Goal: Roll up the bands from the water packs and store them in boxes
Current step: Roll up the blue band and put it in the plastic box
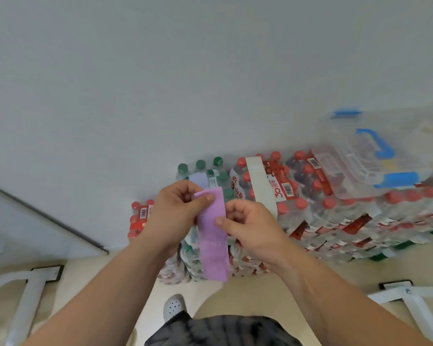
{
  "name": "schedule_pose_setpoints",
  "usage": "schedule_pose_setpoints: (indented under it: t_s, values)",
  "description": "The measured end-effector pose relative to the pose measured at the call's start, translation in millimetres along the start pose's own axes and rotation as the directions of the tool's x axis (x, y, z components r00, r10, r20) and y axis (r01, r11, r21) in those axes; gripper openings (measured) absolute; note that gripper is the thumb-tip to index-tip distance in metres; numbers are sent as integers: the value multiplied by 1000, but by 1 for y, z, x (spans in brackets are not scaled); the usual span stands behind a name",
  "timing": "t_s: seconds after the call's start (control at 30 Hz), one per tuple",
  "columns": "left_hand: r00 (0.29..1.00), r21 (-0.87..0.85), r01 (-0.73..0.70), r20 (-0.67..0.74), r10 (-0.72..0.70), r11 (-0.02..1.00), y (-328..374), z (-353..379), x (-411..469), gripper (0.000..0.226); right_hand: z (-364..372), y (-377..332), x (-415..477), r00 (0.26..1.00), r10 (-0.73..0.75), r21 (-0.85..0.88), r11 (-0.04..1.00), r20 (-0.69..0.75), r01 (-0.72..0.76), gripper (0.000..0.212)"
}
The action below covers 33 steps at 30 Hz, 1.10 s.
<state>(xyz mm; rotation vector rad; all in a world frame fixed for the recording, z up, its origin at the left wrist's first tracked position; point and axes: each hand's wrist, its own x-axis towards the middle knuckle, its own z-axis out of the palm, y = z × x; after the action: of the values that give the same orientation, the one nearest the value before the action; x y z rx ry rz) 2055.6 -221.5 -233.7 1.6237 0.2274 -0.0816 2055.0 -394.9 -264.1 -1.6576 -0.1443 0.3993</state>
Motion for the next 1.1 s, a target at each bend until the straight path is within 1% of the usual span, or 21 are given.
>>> schedule_pose_setpoints:
  t_s: [0.07, 0.13, 0.23, 0.3, 0.4, 0.47, 0.53, 0.7, 0.83, 0.9, 0.97, 1.0, 1.07, 1.1]
  values:
    - [1000, 8, 24, -3, -24, 1000, -1, 13, 2, 16, -12, 2, -2, 1000, 27, -27, 999, -16, -27, 5]
    - [999, 59, 52, -16, -51, 997, -7, 23, 11, 17, -21, 8, 1, 998, 55, -68, 996, -19, -56, 3]
    - [995, 162, 102, -5, -103, 981, -21, 31, 35, 14, -30, 23, 19, 993, 112, -200, 973, -28, -116, 12]
    - [989, 246, 139, 4, -145, 959, -31, 32, 54, 13, -31, 35, 35, 987, 153, -321, 934, -40, -158, 17]
    - [983, 394, 164, 15, -185, 904, -44, 30, 84, 11, -33, 49, 62, 976, 205, -495, 842, -74, -215, 27]
    - [983, 482, 132, 46, -176, 866, -51, 28, 105, 9, -35, 54, 80, 964, 241, -561, 786, -113, -262, 33]
    - [987, 545, 81, 74, -144, 834, -55, 26, 127, 11, -35, 54, 96, 952, 269, -594, 745, -149, -303, 34]
    - [988, 647, -54, 144, -52, 761, -53, 20, 180, 14, -29, 45, 134, 938, 282, -556, 756, -201, -346, 29]
    - [980, 728, -161, 200, 18, 667, -48, 16, 218, 11, -30, 40, 166, 929, 292, -606, 704, -229, -371, 19]
    - [968, 765, -205, 253, 8, 610, -49, 16, 233, 8, -31, 42, 176, 924, 296, -624, 682, -242, -382, 18]
    - [958, 796, -226, 285, -18, 561, -53, 16, 243, 8, -31, 43, 182, 931, 274, -673, 644, -240, -363, 19]
    - [957, 809, -224, 287, -32, 544, -55, 15, 246, 8, -31, 43, 185, 937, 256, -692, 631, -239, -350, 18]
    - [961, 838, -213, 272, -45, 503, -61, 14, 251, 9, -29, 45, 189, 944, 233, -697, 637, -234, -330, 12]
    - [963, 856, -211, 264, -47, 471, -65, 13, 253, 10, -28, 46, 190, 947, 226, -700, 639, -227, -320, 13]
